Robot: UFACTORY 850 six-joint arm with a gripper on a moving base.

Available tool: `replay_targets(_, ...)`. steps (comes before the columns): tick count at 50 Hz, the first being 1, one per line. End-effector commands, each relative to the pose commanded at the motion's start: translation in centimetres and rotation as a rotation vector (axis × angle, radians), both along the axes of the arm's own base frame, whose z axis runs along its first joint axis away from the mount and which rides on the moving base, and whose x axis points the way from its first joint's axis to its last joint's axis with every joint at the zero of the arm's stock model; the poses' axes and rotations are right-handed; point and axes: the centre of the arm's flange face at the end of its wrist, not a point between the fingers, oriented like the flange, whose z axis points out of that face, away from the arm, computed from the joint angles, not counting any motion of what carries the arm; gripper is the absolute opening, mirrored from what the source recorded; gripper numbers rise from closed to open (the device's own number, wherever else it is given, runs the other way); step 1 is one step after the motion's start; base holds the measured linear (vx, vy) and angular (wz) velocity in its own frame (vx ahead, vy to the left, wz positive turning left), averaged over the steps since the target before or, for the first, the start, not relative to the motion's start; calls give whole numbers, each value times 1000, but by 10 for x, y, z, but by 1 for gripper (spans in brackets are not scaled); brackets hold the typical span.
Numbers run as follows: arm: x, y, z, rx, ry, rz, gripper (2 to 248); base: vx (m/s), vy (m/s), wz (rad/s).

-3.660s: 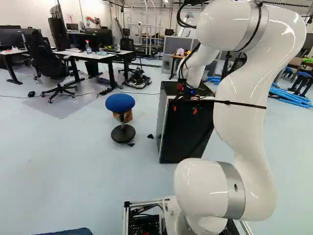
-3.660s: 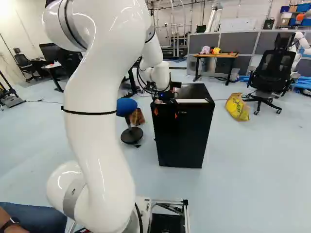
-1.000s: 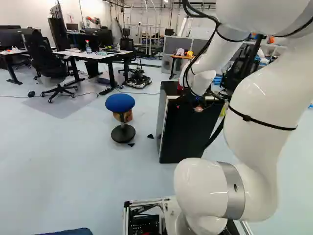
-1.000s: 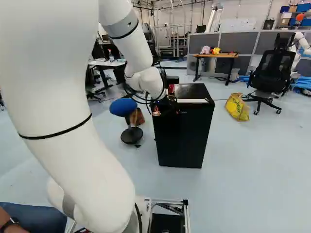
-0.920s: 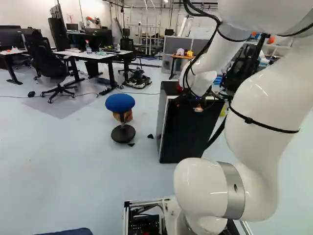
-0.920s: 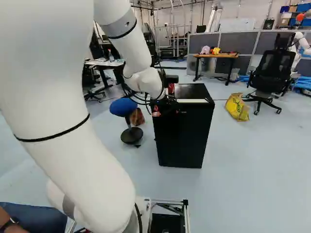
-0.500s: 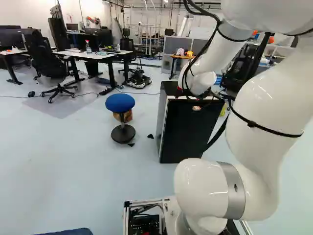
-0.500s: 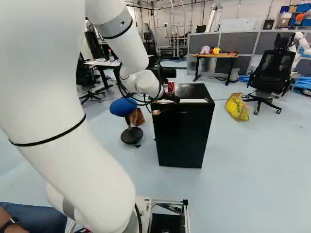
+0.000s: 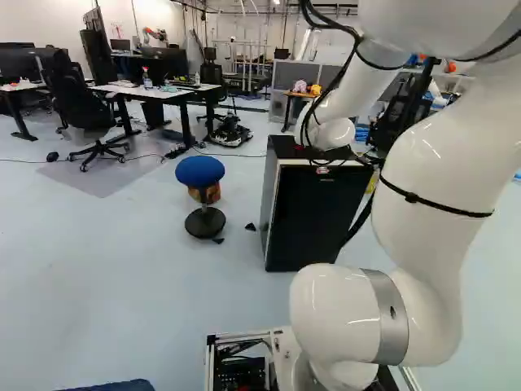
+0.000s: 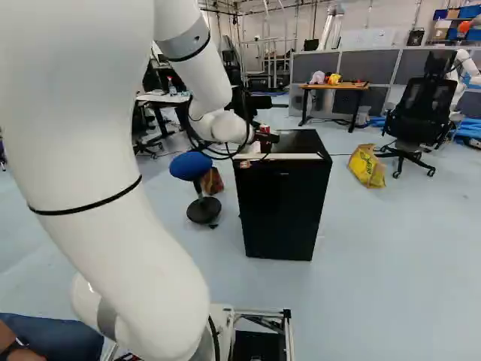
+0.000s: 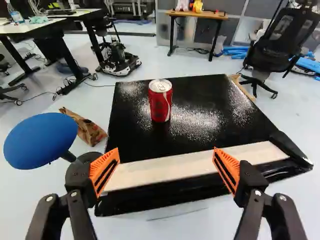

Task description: Grab a drink from the fridge

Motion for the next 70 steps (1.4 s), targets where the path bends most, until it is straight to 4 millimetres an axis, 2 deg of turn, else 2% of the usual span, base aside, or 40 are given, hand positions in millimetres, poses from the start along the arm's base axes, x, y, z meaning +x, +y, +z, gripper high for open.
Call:
replay_targets(20,48,-3,-13,-20,-103,16,247,0,0,0)
replay_targets(28,61,-4,-19,-27,-139,20,247,0,0,0)
replay_targets(70,71,-6,-52,-41,-223,23,247,0,0,0)
